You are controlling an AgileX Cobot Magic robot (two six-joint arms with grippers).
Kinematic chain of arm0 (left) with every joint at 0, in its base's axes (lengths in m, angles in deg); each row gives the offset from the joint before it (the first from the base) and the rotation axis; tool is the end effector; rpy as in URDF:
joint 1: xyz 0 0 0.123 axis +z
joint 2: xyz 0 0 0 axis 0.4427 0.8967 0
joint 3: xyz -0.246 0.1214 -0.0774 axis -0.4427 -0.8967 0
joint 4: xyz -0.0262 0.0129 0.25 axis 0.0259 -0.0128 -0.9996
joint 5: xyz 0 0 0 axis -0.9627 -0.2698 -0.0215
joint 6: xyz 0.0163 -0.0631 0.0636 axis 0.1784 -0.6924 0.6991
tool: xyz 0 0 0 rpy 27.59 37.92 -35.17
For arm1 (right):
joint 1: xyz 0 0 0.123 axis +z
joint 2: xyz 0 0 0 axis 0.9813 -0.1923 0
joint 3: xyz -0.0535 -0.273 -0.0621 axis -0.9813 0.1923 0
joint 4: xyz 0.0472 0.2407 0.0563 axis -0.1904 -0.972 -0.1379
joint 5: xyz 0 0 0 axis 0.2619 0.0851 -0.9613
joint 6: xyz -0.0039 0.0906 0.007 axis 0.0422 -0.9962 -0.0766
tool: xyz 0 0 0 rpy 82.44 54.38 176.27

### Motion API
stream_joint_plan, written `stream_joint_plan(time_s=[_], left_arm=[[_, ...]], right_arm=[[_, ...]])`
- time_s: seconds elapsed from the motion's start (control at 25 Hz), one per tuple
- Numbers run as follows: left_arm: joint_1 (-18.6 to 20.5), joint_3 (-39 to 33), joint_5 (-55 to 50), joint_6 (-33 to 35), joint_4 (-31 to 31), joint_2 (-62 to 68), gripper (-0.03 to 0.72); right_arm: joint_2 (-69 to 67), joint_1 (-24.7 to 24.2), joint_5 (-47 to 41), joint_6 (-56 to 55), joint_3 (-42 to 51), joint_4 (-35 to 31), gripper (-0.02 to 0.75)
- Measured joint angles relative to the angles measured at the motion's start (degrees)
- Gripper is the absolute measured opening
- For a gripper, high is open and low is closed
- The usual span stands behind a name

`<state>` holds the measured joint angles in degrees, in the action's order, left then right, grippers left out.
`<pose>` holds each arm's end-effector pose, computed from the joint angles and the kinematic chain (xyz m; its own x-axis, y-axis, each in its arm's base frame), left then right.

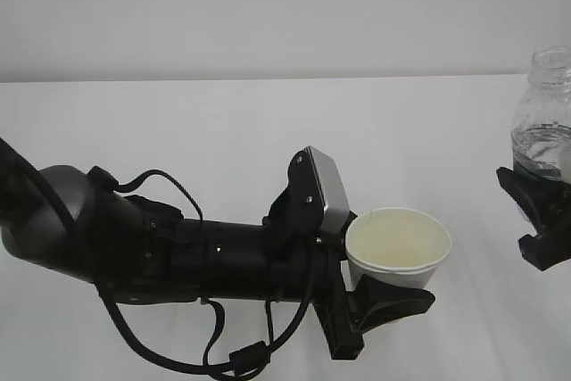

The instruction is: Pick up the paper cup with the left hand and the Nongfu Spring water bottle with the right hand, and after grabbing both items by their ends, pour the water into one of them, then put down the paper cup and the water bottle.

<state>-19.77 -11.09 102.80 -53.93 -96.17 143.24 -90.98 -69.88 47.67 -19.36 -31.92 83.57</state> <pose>0.2207 -0.3099 0.1144 -0.0935 0.2344 -0.9676 0.9928 0.0954 -0.0728 0.2000 0.0385 0.1933 -0.1688 -0.4713 -0.8657 -0.3332 0.8539 -0.3999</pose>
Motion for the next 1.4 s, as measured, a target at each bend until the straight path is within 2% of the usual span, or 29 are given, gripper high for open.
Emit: stream_joint_plan(time_s=[1.36, 1.4], left_arm=[[0.00, 0.00, 0.49, -0.03, -0.27, 0.00, 0.463], [0.00, 0.00, 0.60, -0.03, -0.27, 0.00, 0.463]], right_arm=[[0.00, 0.00, -1.40, 22.32, 0.00, 0.00, 0.454], [0.00, 0.00, -1.40, 22.59, 0.00, 0.00, 0.473]])
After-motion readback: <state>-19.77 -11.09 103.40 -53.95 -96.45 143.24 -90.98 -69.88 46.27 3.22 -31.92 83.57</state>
